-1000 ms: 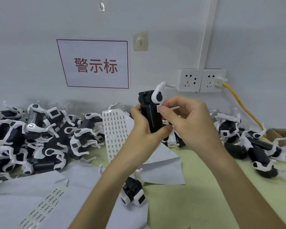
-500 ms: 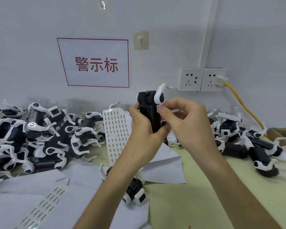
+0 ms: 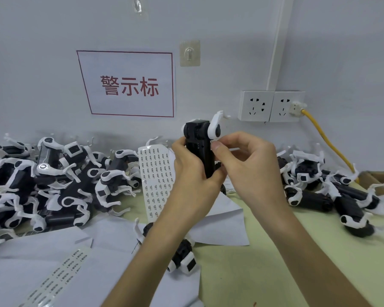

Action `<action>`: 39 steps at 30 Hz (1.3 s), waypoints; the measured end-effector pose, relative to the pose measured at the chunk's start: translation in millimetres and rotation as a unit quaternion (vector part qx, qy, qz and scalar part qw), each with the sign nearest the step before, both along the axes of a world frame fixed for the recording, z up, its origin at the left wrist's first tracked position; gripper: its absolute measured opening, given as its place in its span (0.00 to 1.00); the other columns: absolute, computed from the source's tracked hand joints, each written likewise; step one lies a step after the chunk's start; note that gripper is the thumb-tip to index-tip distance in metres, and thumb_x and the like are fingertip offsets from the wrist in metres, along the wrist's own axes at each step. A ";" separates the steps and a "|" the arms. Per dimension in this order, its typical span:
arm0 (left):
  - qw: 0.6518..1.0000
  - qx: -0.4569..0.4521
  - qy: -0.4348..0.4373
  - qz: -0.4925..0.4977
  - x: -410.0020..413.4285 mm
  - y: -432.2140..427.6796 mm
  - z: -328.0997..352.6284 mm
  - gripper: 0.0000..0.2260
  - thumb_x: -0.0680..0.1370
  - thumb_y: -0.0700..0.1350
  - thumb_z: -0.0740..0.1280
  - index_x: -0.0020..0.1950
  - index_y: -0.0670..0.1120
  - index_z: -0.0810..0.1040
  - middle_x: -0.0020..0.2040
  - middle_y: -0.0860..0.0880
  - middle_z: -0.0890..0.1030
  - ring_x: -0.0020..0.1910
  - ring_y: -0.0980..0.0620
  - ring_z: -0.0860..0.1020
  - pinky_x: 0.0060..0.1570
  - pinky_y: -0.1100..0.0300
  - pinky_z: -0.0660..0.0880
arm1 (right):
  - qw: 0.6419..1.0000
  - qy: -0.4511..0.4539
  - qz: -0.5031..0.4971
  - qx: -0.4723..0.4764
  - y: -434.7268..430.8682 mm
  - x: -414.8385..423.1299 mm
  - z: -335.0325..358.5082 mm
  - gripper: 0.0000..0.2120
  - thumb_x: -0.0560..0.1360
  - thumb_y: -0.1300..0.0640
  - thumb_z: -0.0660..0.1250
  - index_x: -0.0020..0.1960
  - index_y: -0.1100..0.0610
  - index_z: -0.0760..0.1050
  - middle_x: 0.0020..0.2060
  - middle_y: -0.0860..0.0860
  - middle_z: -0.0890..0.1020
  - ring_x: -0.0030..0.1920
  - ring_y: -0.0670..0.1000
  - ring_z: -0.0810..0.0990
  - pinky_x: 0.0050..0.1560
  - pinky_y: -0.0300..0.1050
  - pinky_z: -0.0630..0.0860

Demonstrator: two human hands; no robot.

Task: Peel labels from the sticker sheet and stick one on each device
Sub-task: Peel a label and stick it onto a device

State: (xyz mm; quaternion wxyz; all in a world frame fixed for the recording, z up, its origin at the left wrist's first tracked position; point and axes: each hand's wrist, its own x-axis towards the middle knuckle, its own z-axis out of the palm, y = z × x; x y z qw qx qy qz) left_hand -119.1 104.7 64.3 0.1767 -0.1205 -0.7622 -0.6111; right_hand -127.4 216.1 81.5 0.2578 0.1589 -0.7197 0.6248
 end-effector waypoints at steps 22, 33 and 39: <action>0.999 -0.024 0.006 -0.031 -1.2 -4.6 -1.0 0.23 0.78 0.36 0.71 0.63 0.48 0.60 0.54 0.45 0.78 0.45 0.55 0.78 0.42 0.67 0.73 | 0.995 -0.083 0.038 -0.039 10.2 -0.9 2.6 0.07 0.74 0.58 0.76 0.37 0.55 0.83 0.34 0.52 0.86 0.33 0.57 0.86 0.38 0.59 0.84; 0.993 0.033 -0.085 -0.074 3.9 -12.2 4.6 0.19 0.80 0.40 0.70 0.65 0.48 0.65 0.51 0.49 0.81 0.43 0.64 0.82 0.39 0.70 0.75 | 0.973 -0.149 0.147 -0.098 16.8 -7.0 2.7 0.03 0.76 0.63 0.73 0.43 0.61 0.82 0.36 0.55 0.85 0.37 0.50 0.83 0.39 0.39 0.80; 0.979 0.121 -0.139 -0.091 3.1 -12.1 7.3 0.16 0.79 0.45 0.71 0.65 0.50 0.72 0.55 0.50 0.85 0.57 0.51 0.84 0.63 0.48 0.77 | 0.972 -0.136 0.164 -0.103 14.2 -10.3 0.8 0.04 0.78 0.59 0.71 0.45 0.55 0.81 0.39 0.53 0.84 0.38 0.50 0.82 0.38 0.39 0.79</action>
